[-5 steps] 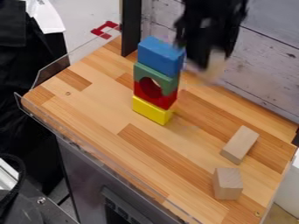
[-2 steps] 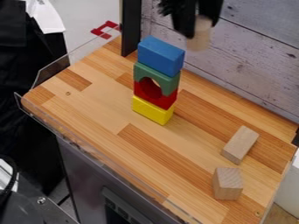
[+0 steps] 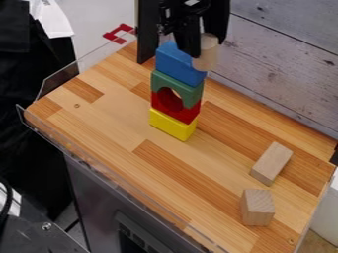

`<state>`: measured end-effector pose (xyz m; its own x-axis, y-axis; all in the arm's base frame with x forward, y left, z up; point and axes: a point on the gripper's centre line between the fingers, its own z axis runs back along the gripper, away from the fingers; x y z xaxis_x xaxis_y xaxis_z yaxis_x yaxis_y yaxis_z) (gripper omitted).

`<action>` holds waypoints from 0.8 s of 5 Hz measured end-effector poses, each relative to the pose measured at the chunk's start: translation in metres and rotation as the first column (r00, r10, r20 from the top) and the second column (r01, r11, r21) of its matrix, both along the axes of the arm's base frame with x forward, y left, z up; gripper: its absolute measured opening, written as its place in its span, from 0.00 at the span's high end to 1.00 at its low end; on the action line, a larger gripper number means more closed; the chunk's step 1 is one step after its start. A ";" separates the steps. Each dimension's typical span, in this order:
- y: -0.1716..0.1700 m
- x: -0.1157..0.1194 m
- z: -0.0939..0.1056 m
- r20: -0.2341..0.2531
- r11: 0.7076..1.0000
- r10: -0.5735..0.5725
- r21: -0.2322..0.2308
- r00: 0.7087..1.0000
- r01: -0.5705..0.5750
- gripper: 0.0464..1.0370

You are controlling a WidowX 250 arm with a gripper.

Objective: Put the cylinder on top of the blue block

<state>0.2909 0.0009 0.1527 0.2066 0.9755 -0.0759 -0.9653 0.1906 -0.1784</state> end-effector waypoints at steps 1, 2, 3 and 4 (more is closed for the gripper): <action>0.008 -0.002 0.000 -0.007 1.000 0.008 0.002 1.000 -0.008 0.52; 0.013 0.000 0.006 -0.009 1.000 0.016 0.011 1.000 -0.016 0.52; 0.019 0.004 0.013 0.000 0.999 0.025 0.024 1.000 -0.025 0.52; 0.022 0.008 0.011 -0.020 0.999 0.024 0.031 0.999 -0.024 0.52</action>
<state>0.2984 0.0228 0.1635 0.1817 0.9821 -0.0499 -0.9731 0.1722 -0.1528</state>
